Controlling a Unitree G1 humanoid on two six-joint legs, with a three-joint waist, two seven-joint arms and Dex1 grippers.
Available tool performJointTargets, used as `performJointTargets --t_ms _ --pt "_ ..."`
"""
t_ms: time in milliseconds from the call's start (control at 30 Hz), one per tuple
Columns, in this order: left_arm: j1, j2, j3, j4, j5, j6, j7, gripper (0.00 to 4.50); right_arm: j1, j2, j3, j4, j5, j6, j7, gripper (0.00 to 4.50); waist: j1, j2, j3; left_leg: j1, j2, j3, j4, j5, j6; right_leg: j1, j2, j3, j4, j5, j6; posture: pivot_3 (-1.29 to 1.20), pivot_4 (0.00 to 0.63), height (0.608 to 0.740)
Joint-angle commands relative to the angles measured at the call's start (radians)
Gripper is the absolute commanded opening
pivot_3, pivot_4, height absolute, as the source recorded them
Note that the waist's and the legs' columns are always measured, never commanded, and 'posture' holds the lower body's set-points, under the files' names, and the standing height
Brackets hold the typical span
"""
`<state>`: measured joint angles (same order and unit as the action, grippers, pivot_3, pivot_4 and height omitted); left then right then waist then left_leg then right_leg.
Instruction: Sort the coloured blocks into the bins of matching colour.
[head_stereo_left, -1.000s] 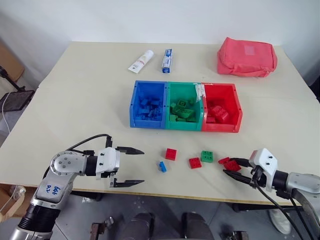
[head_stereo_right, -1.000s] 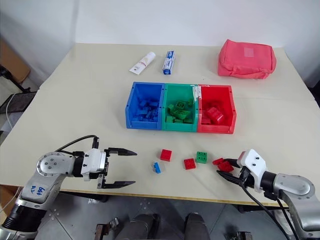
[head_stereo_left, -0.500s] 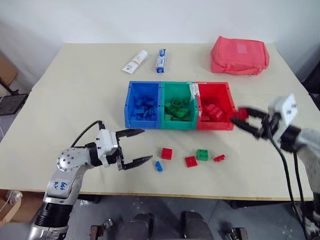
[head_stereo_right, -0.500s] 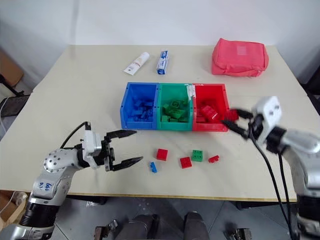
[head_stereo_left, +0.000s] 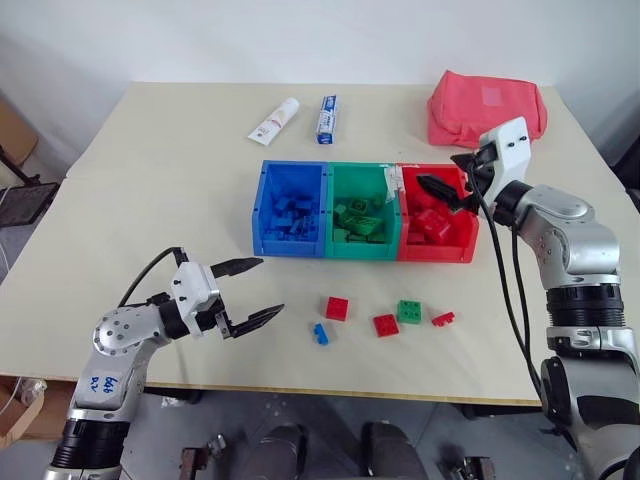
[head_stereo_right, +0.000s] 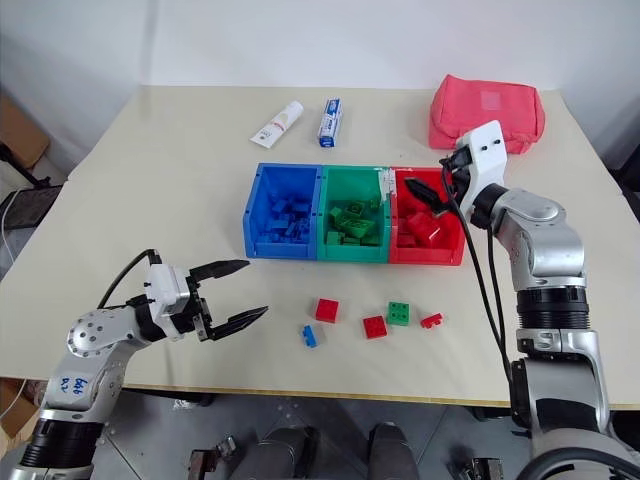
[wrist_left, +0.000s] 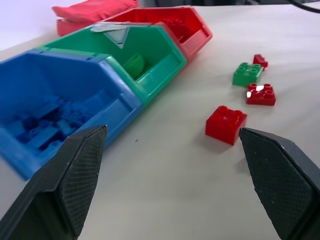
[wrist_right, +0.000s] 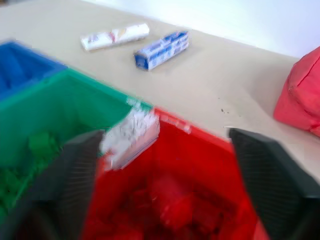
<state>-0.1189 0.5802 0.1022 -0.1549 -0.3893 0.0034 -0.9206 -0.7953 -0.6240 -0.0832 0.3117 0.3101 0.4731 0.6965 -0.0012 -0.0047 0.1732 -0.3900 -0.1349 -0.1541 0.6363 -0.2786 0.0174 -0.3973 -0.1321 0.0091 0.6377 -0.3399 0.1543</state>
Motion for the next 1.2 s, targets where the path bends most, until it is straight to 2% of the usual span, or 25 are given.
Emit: performJointTargets --t_ms 33,133,200,267,400,567,700,833,1000,1133,1200 --pt "-0.015 0.011 0.009 -0.022 -0.004 -0.019 -0.011 4.5 0.07 -0.059 -0.028 -0.097 0.027 -0.061 0.116 4.46 0.001 0.0 0.0 0.0 0.0 0.0 0.0 0.0 0.0 0.0 0.0 0.0 0.0 0.0 0.0 0.0 0.15 0.74" --pt "-0.056 0.006 -0.035 -0.004 0.006 -0.021 -0.035 4.5 0.295 -0.134 -0.143 -0.228 0.092 -0.188 0.265 4.46 0.017 0.0 0.0 0.0 0.0 -0.001 0.0 0.0 0.0 0.0 0.0 -0.001 0.0 0.0 0.0 0.0 0.15 0.74" --pt "-0.068 0.005 -0.055 0.005 0.009 -0.025 -0.056 4.5 0.411 -0.167 -0.212 -0.303 0.179 -0.195 0.37 4.46 0.02 0.0 0.0 0.0 0.0 -0.001 0.0 -0.001 0.001 0.001 0.0 -0.001 -0.001 0.0 0.0 0.0 0.15 0.74" --pt "-0.075 0.004 -0.07 0.016 0.01 -0.03 -0.072 4.5 0.505 -0.202 -0.248 -0.34 0.196 -0.216 0.429 4.46 0.018 0.001 0.0 0.0 0.0 0.001 0.001 -0.002 0.002 0.001 0.0 0.0 -0.001 0.0 0.001 0.0 0.15 0.74" --pt "-0.087 0.016 -0.107 0.023 -0.013 0.001 -0.133 4.5 0.71 -0.267 -0.322 -0.299 0.114 -0.412 0.516 4.46 0.012 0.001 0.0 0.002 0.001 0.005 0.003 -0.003 0.002 0.003 0.001 0.0 -0.002 0.0 0.0 0.0 0.15 0.74" --pt "-0.118 0.028 -0.153 0.062 0.002 -0.03 -0.23 4.5 0.88 -0.307 -0.438 -0.153 0.083 -0.577 0.578 4.46 0.013 0.001 0.0 0.003 0.002 0.006 0.004 -0.003 0.003 0.004 0.001 0.0 -0.002 0.0 0.0 0.0 0.15 0.74" --pt "-0.15 0.024 -0.151 0.105 0.01 -0.057 -0.251 4.5 0.843 -0.306 -0.366 -0.14 0.06 -0.641 0.597 4.46 -0.002 0.001 0.0 0.004 0.004 0.007 0.005 -0.004 0.002 0.004 0.001 0.0 -0.002 0.0 0.0 0.0 0.15 0.74" --pt "-0.167 0.026 -0.139 0.125 0.014 -0.072 -0.244 4.5 0.765 -0.342 -0.179 -0.178 -0.033 -0.598 0.643 4.46 -0.013 0.001 0.0 0.004 0.008 0.009 0.009 -0.006 -0.001 0.004 0.002 0.0 -0.001 0.001 -0.001 0.0 0.15 0.74" --pt "-0.141 0.035 -0.131 0.088 0.008 -0.052 -0.223 4.5 0.618 -0.281 -0.035 -0.173 -0.038 -0.547 0.637 4.46 -0.003 0.001 0.0 0.003 0.008 0.009 0.01 -0.008 0.0 0.004 0.002 0.0 -0.001 0.001 -0.002 0.0 0.15 0.74" --pt "-0.12 0.03 -0.12 0.05 -0.004 -0.016 -0.187 4.5 0.559 -0.254 0.042 -0.129 -0.059 -0.526 0.649 4.46 0.009 0.001 0.0 0.003 0.008 0.008 0.01 -0.008 0.0 0.004 0.002 -0.001 -0.001 0.001 -0.002 0.0 0.15 0.74" --pt "-0.093 0.036 -0.111 0.02 -0.006 -0.002 -0.171 4.5 0.536 -0.238 0.069 -0.103 -0.064 -0.525 0.651 4.08 0.013 0.001 0.0 0.003 0.008 0.008 0.011 -0.008 0.0 0.004 0.002 -0.001 -0.002 0.001 -0.002 0.0 0.15 0.74"
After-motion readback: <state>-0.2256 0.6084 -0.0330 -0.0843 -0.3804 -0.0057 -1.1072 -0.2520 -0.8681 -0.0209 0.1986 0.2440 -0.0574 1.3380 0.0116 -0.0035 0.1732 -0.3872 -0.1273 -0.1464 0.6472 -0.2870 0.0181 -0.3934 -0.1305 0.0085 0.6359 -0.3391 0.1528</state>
